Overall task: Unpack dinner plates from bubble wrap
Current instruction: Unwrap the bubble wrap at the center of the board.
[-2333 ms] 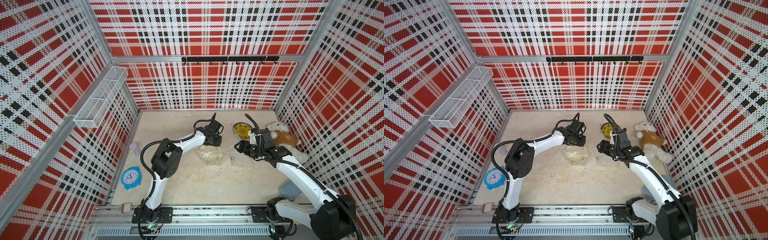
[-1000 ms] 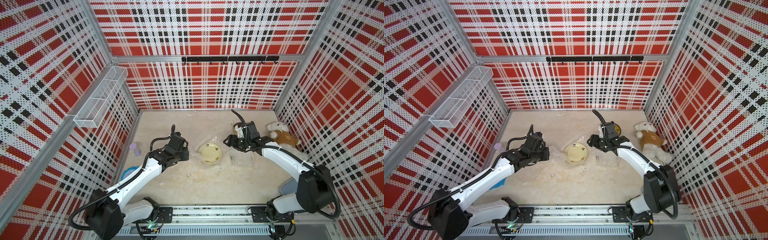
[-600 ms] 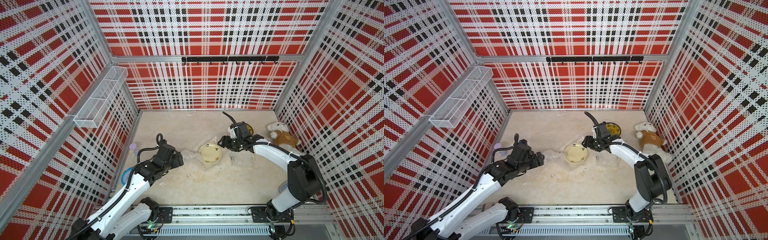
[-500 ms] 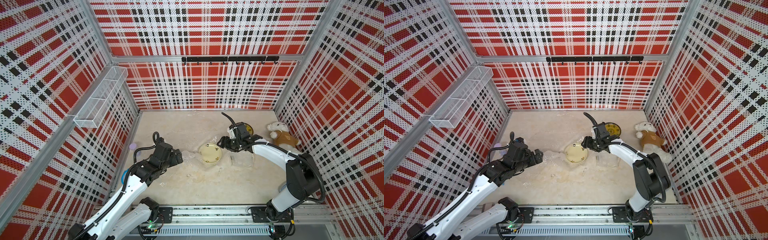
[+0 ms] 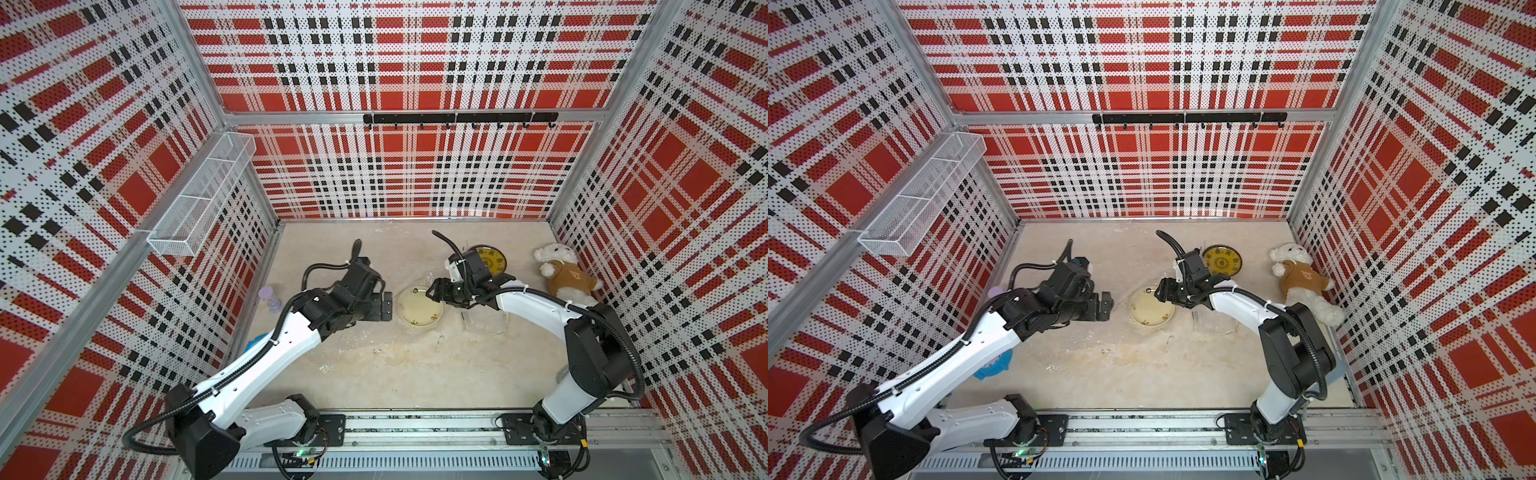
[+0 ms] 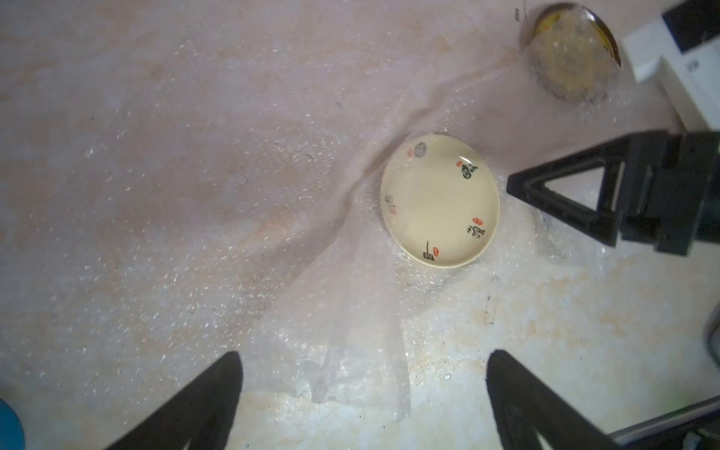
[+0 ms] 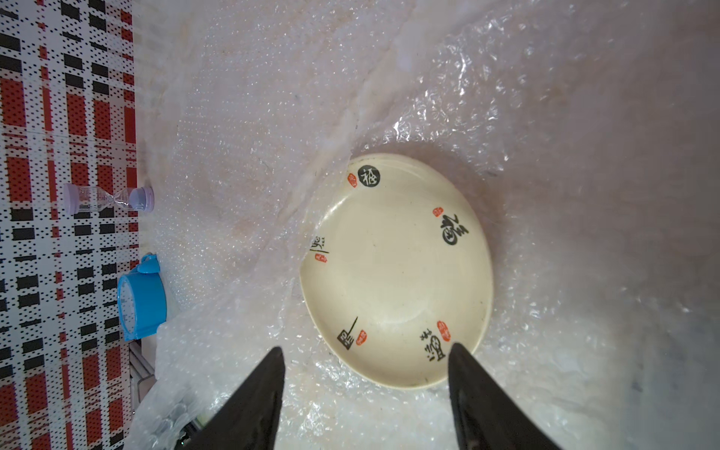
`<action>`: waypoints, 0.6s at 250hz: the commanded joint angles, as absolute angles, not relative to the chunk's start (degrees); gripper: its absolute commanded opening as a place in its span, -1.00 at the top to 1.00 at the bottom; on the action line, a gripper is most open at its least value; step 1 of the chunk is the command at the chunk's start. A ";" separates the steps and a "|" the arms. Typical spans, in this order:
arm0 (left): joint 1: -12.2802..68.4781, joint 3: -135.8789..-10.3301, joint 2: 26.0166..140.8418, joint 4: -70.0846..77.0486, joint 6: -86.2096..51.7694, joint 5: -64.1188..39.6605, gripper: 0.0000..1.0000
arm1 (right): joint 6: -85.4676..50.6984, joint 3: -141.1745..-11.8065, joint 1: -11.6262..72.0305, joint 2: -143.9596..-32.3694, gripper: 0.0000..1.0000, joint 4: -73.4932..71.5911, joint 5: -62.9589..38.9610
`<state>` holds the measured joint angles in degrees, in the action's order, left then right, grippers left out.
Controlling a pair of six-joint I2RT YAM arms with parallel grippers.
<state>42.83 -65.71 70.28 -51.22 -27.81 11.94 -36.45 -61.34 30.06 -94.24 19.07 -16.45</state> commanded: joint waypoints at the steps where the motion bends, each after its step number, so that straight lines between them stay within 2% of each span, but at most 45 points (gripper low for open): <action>1: 45.81 -66.70 73.60 -57.66 -22.50 16.71 -0.99 | -35.62 -60.35 28.98 -93.75 -0.36 16.99 -16.77; 131: 49.92 -75.33 93.58 -64.87 -12.88 21.45 -1.00 | -34.44 -56.42 21.71 -86.86 -0.37 17.84 -18.38; 150: 50.01 -76.94 97.15 -66.86 -11.82 21.62 -0.92 | -34.54 -56.01 21.62 -86.75 -0.37 17.67 -18.28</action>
<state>49.71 -74.39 93.17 -62.46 -15.05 19.90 -35.33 -57.04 21.80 -87.99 18.61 -17.96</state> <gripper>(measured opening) 0.986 0.686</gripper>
